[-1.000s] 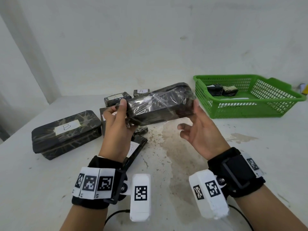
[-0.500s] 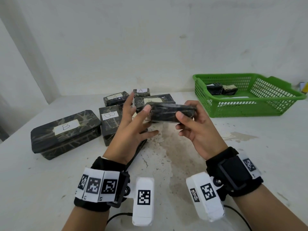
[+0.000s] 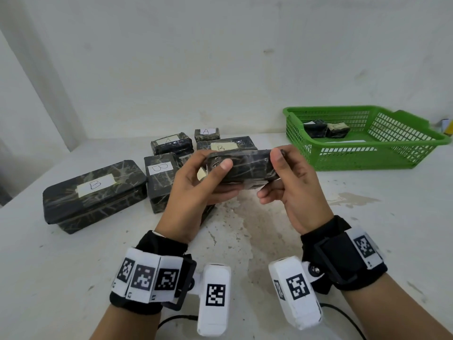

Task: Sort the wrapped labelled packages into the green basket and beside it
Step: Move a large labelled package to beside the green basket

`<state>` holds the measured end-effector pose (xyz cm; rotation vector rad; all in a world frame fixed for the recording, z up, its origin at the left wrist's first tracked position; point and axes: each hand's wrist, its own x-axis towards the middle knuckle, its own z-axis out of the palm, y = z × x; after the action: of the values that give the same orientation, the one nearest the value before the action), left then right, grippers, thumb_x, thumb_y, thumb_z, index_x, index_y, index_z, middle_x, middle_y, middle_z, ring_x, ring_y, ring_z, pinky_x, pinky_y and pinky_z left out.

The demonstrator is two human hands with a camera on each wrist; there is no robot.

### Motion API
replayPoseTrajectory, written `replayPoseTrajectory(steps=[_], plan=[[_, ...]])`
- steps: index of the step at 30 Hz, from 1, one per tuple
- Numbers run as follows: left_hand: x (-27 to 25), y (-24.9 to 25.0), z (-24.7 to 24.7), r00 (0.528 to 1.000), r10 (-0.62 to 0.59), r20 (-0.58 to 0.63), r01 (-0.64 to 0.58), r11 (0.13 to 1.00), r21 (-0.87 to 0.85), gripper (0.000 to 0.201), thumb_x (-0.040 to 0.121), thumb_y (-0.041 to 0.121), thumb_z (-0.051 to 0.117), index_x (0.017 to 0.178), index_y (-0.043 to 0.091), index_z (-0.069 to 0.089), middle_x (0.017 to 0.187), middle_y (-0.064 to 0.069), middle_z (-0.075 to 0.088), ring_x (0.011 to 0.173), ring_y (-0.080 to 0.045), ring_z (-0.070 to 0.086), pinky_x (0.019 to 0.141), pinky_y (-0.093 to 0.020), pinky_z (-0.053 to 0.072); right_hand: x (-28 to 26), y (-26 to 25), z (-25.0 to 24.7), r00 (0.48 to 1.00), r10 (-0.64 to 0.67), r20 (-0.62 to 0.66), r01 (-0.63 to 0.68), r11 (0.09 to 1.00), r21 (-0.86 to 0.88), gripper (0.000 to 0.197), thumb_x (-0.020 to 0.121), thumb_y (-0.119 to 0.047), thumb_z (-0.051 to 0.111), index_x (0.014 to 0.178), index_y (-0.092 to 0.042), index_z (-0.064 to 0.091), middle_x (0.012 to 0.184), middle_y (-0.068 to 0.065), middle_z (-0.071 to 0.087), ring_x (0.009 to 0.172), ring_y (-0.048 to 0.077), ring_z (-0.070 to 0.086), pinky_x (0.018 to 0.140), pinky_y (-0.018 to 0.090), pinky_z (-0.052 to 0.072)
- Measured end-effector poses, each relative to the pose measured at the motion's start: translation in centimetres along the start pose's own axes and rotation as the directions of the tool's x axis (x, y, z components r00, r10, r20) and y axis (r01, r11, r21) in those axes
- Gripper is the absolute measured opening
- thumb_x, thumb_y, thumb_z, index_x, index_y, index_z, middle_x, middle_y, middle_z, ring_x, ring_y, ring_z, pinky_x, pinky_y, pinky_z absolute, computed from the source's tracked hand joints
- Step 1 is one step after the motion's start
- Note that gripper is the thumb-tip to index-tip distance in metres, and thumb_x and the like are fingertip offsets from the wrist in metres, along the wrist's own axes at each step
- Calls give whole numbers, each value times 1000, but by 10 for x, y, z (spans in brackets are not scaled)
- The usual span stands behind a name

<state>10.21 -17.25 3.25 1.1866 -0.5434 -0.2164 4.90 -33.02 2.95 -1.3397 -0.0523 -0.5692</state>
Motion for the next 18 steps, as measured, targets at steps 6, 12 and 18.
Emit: replayPoseTrajectory(steps=[6,12,18], plan=[[-2,-1,5,999,30,-28,-30,999,19,34,81,25,64,107,5,57,109,-21,70,75,-38,74,62,-28,60,-3,-4,2,1000,2,6,-1,998,-63,27,80,-43,60,88,-18,53,75,-1,70,45,23,65,41,24,50],[-3,1,5,999,44,-30,-42,998,53,34,79,23,67,105,4,56,106,-24,69,78,-36,74,64,-29,60,-7,-2,6,997,-52,-50,47,993,-109,28,82,-39,63,87,-15,51,71,-2,68,40,22,61,38,24,49],[-2,-5,7,996,61,-57,-54,992,112,39,80,21,68,109,-1,53,113,-27,64,76,-37,74,64,-30,60,-8,-4,7,999,-12,-45,8,994,-106,30,73,-40,69,84,-19,51,74,-1,72,45,23,64,43,25,52]])
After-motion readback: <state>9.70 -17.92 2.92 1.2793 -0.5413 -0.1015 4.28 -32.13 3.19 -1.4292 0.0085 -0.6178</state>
